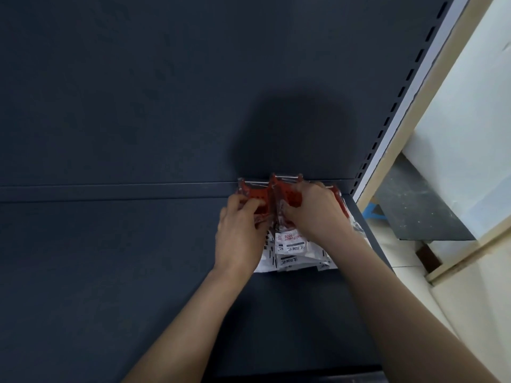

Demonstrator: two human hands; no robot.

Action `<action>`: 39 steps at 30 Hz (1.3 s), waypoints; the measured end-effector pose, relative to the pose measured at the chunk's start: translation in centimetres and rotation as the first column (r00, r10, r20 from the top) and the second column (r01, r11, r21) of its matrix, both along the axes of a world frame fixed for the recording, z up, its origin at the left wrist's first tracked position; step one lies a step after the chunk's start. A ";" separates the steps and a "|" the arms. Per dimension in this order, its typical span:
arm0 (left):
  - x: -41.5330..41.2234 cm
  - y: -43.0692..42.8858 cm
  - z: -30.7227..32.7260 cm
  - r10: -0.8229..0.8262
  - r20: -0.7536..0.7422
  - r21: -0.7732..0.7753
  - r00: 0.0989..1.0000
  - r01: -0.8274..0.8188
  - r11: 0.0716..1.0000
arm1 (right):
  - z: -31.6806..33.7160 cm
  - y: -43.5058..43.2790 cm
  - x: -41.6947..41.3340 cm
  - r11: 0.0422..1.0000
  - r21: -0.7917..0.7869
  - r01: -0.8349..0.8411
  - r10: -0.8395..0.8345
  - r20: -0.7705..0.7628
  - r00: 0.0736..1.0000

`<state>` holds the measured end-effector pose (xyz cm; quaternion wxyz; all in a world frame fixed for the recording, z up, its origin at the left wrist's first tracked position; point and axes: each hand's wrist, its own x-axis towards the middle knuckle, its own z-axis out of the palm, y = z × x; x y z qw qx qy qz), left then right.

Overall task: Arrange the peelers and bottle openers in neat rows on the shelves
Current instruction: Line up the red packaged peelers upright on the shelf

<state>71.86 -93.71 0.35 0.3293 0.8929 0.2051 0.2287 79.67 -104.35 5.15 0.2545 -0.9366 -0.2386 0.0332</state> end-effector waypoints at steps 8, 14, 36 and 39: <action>-0.3 0.8 0.1 -0.125 0.011 -0.171 0.992 0.125 0.977 | -0.4 0.1 -0.4 1.000 0.022 0.005 -0.006 0.014 1.000; -0.7 0.9 0.1 -0.098 0.042 -0.271 0.994 0.106 0.957 | -0.1 -0.1 -0.6 0.997 0.072 0.007 -0.007 -0.003 1.000; -9.3 4.0 4.1 0.166 0.020 0.362 0.986 -0.162 0.918 | 2.8 4.0 -6.0 0.943 -0.113 -0.314 0.334 0.300 0.894; -11.9 5.8 4.3 0.207 0.029 0.372 0.978 -0.203 0.906 | 2.9 6.3 -8.4 0.922 -0.128 -0.365 0.387 0.303 0.871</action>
